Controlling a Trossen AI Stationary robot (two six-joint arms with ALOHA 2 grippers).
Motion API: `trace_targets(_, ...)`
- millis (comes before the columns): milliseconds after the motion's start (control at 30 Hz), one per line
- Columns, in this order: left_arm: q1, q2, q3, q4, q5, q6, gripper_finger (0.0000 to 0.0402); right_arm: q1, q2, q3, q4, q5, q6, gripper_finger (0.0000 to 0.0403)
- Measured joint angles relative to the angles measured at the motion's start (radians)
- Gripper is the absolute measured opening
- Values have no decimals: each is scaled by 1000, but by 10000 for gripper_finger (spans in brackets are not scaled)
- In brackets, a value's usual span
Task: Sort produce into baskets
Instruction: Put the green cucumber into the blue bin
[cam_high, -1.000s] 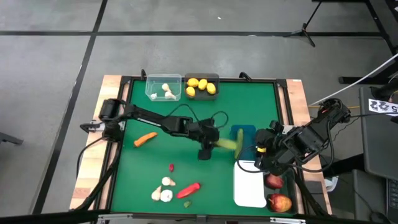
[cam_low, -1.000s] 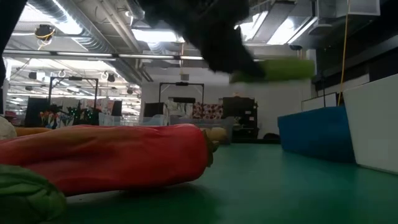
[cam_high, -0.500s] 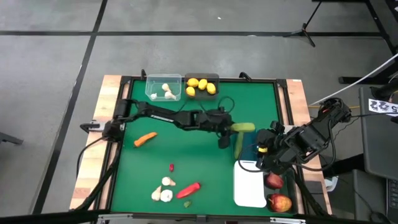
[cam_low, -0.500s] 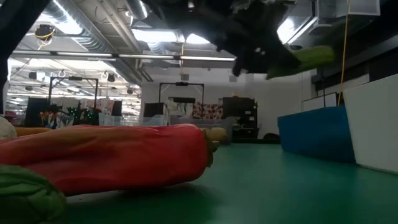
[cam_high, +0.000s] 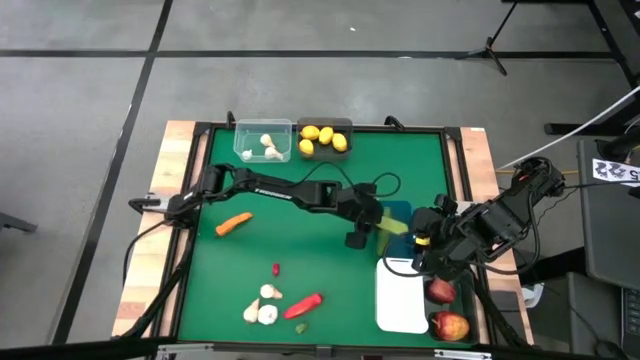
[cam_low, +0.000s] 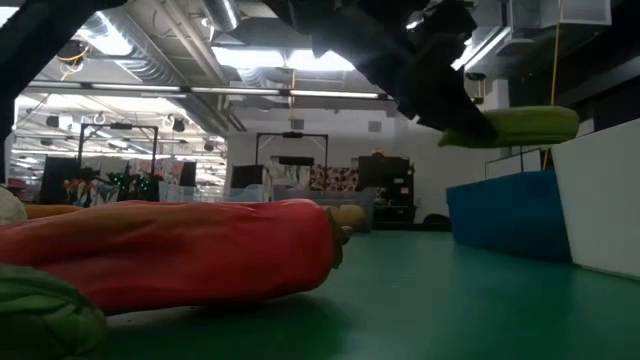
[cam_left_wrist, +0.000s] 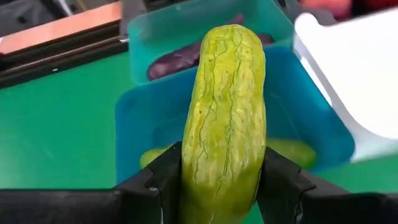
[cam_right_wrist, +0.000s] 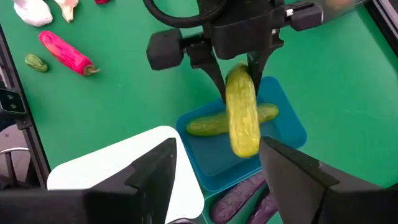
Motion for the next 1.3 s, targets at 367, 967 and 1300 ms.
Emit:
trace_targets(367,14,-2,55,-63,55,228,155,0,0,0,0,0,-5,230)
trace_targets(967,19,257,451,-193,97,221,155,0,0,0,0,18,-6,230)
trace_targets(1300,20,256,511,-376,52,369,170,0,0,0,0,21,-34,230)
